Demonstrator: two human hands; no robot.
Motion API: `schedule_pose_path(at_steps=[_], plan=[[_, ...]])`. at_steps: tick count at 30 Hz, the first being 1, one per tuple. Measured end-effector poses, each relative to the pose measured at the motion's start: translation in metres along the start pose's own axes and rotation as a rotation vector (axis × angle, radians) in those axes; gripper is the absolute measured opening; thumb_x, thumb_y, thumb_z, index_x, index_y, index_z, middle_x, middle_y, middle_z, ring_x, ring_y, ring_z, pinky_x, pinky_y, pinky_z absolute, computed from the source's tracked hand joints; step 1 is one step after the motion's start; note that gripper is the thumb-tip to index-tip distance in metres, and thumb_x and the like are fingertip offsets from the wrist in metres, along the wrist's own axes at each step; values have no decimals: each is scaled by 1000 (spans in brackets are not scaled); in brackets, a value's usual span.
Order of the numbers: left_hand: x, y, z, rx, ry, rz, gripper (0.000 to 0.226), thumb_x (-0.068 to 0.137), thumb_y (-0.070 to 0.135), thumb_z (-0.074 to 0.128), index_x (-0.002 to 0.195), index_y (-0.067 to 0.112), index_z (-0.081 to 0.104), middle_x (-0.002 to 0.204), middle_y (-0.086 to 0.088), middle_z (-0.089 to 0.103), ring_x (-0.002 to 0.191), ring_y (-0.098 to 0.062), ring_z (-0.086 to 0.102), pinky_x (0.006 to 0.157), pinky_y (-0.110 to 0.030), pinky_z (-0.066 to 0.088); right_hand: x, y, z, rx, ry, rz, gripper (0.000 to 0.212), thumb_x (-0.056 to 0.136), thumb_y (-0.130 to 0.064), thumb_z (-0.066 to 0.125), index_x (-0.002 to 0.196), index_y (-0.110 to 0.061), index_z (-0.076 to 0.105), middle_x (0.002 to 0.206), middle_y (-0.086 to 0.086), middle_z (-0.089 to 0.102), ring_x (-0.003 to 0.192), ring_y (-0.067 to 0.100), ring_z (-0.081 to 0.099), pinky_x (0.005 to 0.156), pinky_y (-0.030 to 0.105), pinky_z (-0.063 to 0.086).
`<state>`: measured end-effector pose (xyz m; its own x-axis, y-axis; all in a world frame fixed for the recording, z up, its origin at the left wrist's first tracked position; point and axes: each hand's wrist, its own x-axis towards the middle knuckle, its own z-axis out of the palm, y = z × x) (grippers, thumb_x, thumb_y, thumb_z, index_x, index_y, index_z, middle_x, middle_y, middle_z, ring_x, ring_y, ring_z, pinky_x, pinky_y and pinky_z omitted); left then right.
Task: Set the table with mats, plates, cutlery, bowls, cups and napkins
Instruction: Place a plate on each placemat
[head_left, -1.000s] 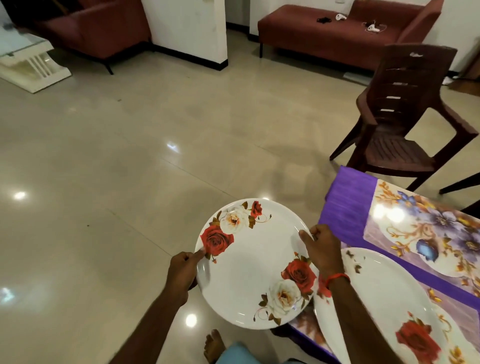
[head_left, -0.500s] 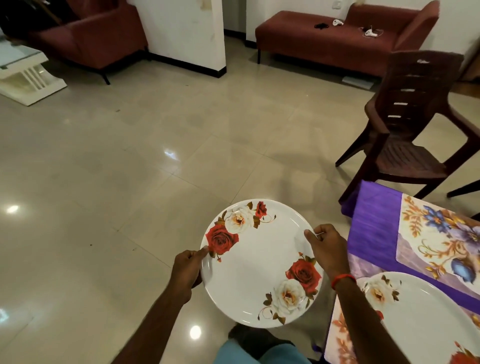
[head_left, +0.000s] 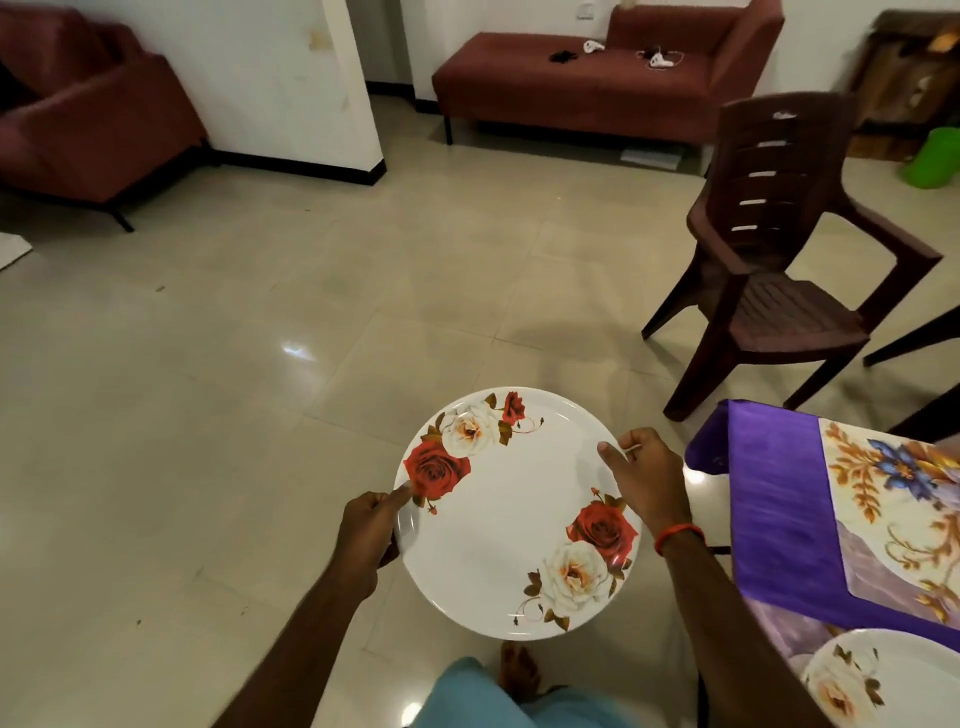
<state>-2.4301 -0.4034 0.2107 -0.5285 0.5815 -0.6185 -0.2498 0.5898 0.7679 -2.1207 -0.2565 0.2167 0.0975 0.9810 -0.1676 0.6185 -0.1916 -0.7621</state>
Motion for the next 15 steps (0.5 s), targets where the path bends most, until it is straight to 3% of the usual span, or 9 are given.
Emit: schedule_pose_path(at_steps=[7, 10, 13, 15], plan=[[52, 62, 18, 30, -47, 6, 34, 90, 33, 77, 97, 1, 67, 96, -18, 71, 86, -33, 67, 71, -38, 58, 51, -35, 15, -41, 28, 10, 28, 90, -37, 72, 95, -16, 55, 82, -1, 61, 68, 11, 61, 56, 21, 45], [82, 91, 29, 57, -88, 4, 24, 93, 31, 75, 96, 8, 68, 100, -16, 72, 93, -35, 68, 73, -39, 59, 80, -47, 23, -55, 62, 35, 28, 90, -39, 72, 95, -16, 56, 82, -2, 60, 70, 12, 61, 60, 26, 53], [116, 123, 44, 60, -142, 15, 22, 93, 28, 75, 92, 7, 68, 95, -14, 72, 83, -30, 68, 66, -34, 56, 110, -58, 33, -57, 103, 93, 29, 90, -44, 71, 97, -21, 55, 89, -1, 63, 76, 16, 64, 69, 33, 59], [140, 148, 53, 75, -182, 23, 23, 93, 25, 75, 87, 5, 67, 88, -13, 72, 76, -27, 67, 61, -30, 53, 125, -66, 40, -26, 133, 131, 28, 91, -43, 70, 97, -21, 55, 90, -1, 63, 77, 15, 64, 67, 30, 57]])
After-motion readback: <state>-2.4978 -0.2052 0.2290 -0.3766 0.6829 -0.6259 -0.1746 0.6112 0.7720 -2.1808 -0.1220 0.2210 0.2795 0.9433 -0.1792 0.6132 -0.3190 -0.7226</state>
